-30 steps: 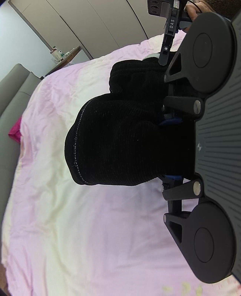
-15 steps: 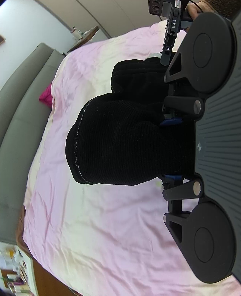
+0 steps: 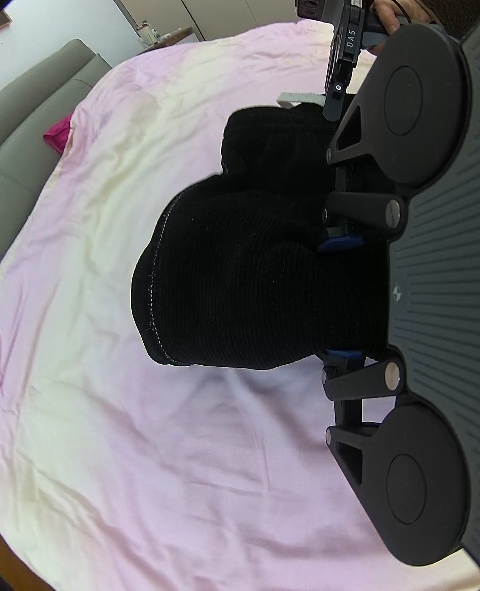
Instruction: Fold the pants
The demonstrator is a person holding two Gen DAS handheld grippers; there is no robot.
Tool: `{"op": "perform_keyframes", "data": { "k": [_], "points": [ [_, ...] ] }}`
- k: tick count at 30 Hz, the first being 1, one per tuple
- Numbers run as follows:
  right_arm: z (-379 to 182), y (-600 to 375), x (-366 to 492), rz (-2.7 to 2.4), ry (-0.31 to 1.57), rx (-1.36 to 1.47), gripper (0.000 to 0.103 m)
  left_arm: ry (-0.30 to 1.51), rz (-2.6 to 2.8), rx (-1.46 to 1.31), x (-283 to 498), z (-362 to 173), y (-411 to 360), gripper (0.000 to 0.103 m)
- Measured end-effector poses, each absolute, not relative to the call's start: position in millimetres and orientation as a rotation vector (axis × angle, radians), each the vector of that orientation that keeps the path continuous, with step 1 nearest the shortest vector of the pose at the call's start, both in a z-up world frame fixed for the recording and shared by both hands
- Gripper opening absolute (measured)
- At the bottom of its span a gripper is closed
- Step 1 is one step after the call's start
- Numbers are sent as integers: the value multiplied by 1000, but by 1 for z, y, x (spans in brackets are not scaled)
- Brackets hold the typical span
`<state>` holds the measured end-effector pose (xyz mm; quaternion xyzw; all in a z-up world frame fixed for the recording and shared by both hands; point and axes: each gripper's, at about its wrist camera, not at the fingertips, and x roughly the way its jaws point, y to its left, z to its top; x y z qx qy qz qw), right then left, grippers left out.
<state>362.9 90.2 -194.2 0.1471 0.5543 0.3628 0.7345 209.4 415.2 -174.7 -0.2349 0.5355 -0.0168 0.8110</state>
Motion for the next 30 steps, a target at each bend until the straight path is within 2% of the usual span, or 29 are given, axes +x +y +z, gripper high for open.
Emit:
{"op": "perform_keyframes", "data": {
  "k": [5,9,11,13,18,20,22,25,27,30],
  "points": [
    [-231,92,375,764,1265,353,34,1164,-64,-471,218,-196,419,62],
    [-245,93,374,733,1278,397,38,1158,-46,-497,217,-196,419,73],
    [-239,92,373,729,1285,383,44,1153,-45,-473,211,-187,422,79],
    [-228,91,374,723,1289,360,54,1131,-26,-407,205,-170,418,78],
    [-172,86,363,675,1147,157,52,1018,12,-216,199,-122,411,69],
    [-150,93,362,689,1071,126,38,973,16,-220,209,-112,410,58],
    [-134,113,363,720,1005,82,29,942,9,-246,220,-112,407,47],
    [-131,151,369,762,965,21,24,949,18,-262,244,-128,403,37],
    [-140,175,375,738,945,-39,23,963,44,-269,255,-145,399,36],
    [-171,182,391,670,992,-59,16,991,66,-329,267,-165,405,37]
  ]
}}
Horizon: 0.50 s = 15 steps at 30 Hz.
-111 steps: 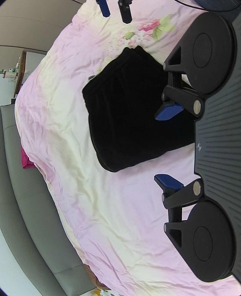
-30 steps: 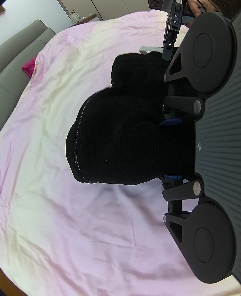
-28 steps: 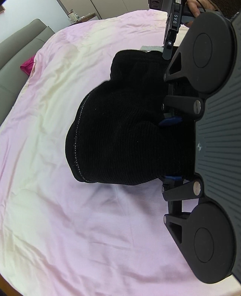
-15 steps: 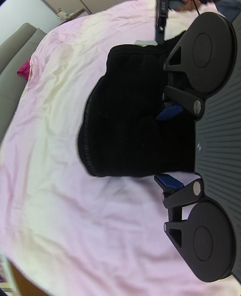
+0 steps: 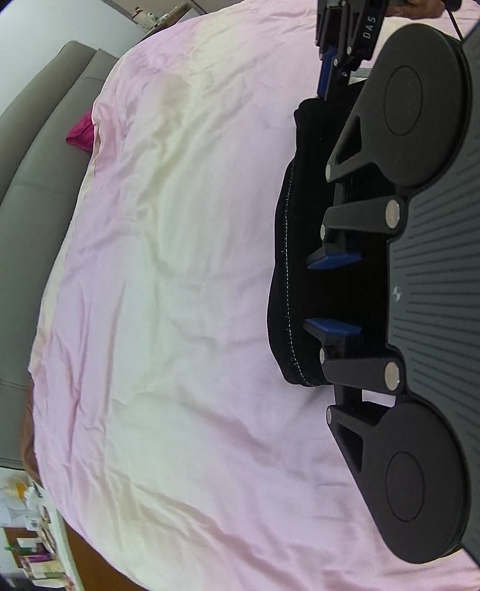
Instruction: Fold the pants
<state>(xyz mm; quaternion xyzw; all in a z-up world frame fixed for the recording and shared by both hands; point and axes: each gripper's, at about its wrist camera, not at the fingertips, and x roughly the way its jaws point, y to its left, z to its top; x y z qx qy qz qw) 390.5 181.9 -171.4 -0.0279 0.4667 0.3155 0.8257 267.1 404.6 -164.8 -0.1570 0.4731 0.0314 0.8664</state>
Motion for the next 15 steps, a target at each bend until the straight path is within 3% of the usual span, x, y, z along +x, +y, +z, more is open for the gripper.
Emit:
{"op": "perform_keyframes", "data": {
  "k": [7,15],
  "points": [
    [-179,184,398,643,1008,-53,18,991,103,-257,257,-144,395,36],
    [-147,146,307,709,928,-81,17,1040,27,-11,157,-124,346,35]
  ]
}}
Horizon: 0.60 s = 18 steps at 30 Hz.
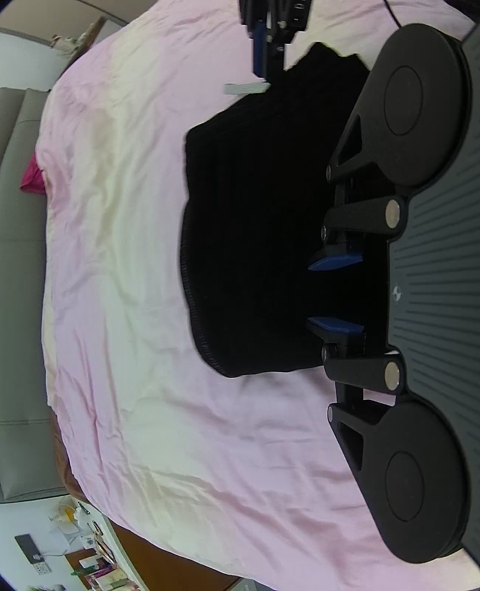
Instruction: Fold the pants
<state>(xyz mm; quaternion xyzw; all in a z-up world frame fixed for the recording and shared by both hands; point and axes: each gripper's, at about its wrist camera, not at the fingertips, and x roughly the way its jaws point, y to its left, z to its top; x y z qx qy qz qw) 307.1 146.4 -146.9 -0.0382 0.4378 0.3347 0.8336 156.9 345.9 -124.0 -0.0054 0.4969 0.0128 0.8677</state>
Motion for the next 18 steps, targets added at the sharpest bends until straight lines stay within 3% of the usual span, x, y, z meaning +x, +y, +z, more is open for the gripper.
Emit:
{"op": "perform_keyframes", "data": {
  "k": [4,11,18],
  "points": [
    [-158,133,266,693,946,-99,17,1068,54,52,118,-139,331,35],
    [-198,127,255,643,961,-168,9,1142,104,-82,108,-185,344,35],
    [-172,136,262,633,990,-247,14,1108,161,-2,105,-129,334,35]
  ]
}}
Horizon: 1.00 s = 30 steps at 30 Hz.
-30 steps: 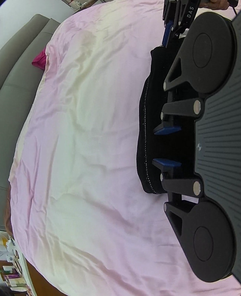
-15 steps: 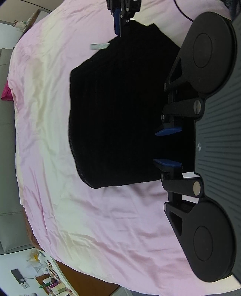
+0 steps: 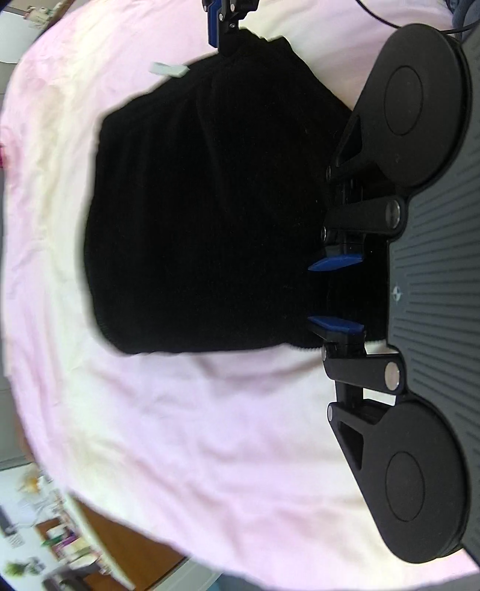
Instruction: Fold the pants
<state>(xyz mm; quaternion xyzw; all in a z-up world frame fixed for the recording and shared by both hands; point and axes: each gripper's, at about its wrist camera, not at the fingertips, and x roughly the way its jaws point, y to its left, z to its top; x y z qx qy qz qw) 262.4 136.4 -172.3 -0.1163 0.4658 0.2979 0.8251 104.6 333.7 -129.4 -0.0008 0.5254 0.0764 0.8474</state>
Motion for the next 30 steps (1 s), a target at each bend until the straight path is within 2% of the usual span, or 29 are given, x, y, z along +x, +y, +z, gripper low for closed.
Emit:
{"op": "perform_keyframes", "data": {
  "k": [3,5,6,14,16,22,24,27,30],
  "points": [
    [-137,124,259,651,950,-204,19,1026,182,28,87,-82,330,39],
    [-108,116,254,668,914,-183,31,968,207,53,76,-48,323,41],
    [-93,112,251,678,893,-175,33,935,223,65,70,-30,320,43],
    [35,72,193,709,644,-146,70,703,334,166,12,78,269,68],
    [58,60,172,718,576,-136,72,661,349,181,-2,91,251,73],
    [103,25,101,723,450,-83,84,560,362,150,-39,108,215,78],
    [107,10,78,718,416,-66,85,533,375,150,-53,109,203,83],
    [105,-7,45,687,362,-56,93,502,387,149,-68,107,189,89],
    [98,-20,13,654,311,-72,97,478,397,118,-82,101,179,90]
  ]
}}
